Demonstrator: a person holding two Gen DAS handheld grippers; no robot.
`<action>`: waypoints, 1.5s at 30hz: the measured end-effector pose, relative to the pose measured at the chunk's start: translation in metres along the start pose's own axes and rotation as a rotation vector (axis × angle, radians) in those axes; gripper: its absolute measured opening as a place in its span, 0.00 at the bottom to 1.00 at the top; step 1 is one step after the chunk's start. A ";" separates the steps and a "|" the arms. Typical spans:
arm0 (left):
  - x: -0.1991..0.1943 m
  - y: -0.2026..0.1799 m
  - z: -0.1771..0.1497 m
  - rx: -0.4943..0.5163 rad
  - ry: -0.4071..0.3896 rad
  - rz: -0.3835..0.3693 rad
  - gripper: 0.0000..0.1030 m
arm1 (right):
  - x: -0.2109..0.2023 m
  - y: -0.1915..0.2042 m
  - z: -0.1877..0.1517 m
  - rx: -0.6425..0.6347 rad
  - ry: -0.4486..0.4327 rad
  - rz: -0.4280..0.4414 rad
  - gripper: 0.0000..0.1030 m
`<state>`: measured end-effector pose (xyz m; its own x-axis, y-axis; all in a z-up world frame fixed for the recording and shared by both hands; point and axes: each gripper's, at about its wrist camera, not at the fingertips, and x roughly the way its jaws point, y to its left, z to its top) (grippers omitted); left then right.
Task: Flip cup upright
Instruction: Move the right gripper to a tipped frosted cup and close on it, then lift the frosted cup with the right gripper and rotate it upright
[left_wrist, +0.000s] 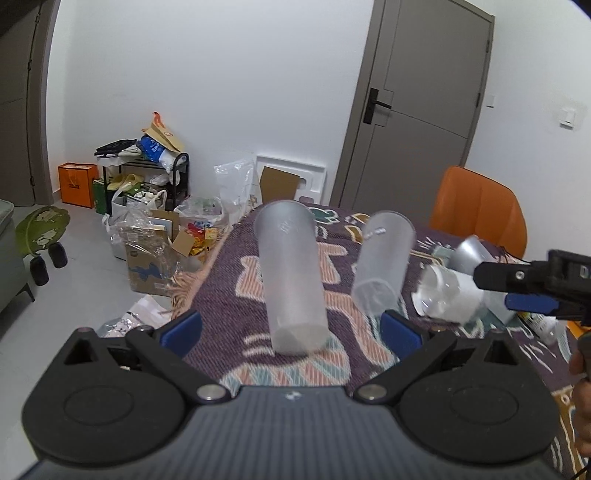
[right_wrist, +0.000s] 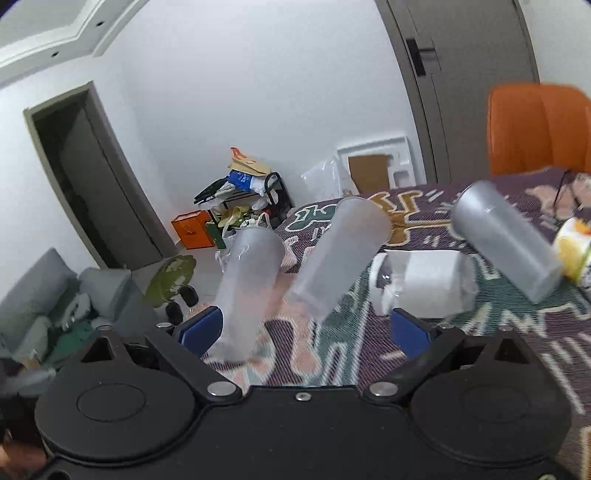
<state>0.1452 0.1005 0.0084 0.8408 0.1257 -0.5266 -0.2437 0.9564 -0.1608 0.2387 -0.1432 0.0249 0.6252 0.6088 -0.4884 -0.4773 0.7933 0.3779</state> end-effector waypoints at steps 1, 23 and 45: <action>0.004 0.001 0.003 -0.003 0.000 0.000 0.99 | 0.008 -0.001 0.003 0.018 0.009 0.001 0.95; 0.068 0.020 0.034 -0.060 0.014 0.000 0.99 | 0.142 -0.023 0.036 0.324 0.167 -0.106 0.88; 0.073 0.029 0.032 -0.088 0.032 -0.015 0.99 | 0.182 -0.020 0.027 0.352 0.195 -0.224 0.57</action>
<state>0.2152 0.1463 -0.0079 0.8290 0.1016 -0.5499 -0.2740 0.9310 -0.2411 0.3787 -0.0485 -0.0508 0.5447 0.4385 -0.7149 -0.0840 0.8766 0.4738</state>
